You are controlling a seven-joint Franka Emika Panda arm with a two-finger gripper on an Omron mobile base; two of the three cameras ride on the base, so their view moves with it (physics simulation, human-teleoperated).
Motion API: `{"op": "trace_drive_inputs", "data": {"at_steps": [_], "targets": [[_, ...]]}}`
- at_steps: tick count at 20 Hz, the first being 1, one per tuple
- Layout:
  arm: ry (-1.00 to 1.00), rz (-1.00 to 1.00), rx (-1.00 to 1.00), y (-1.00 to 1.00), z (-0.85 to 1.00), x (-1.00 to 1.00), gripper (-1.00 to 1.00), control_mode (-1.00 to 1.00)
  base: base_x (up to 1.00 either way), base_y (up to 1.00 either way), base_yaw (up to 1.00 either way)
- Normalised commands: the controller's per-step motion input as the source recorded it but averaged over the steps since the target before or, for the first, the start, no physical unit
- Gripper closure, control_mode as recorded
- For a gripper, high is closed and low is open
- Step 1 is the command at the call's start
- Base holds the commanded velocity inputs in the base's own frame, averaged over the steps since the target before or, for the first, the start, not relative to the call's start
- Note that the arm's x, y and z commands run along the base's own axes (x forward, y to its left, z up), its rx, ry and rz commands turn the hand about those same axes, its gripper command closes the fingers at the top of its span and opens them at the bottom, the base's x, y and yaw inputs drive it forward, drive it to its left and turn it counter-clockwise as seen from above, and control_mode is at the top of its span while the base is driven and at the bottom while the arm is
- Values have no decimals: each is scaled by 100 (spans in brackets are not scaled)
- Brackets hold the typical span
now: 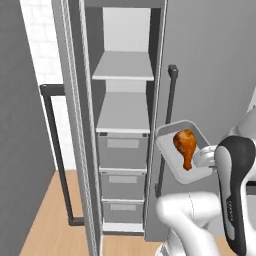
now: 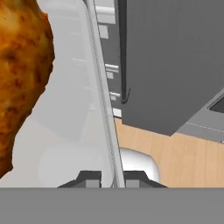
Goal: Take the meat container that has the chicken drumstick and place it on the second highest rack of the freezer. Then take the vegetable container that has the mushroom and sweet potato and place it on the highest rack of the freezer.
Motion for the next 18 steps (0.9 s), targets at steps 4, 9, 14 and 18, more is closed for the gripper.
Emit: {"op": "trace_drive_inputs", "data": {"at_steps": [4, 9, 14, 18], "targets": [[0, 0, 0, 0, 0, 0, 100, 100, 42, 38, 1], [0, 0, 0, 0, 0, 0, 100, 100, 40, 43, 0], [0, 0, 0, 0, 0, 0, 100, 100, 46, 5, -10], [0, 0, 0, 0, 0, 0, 100, 100, 43, 0, -23]]}}
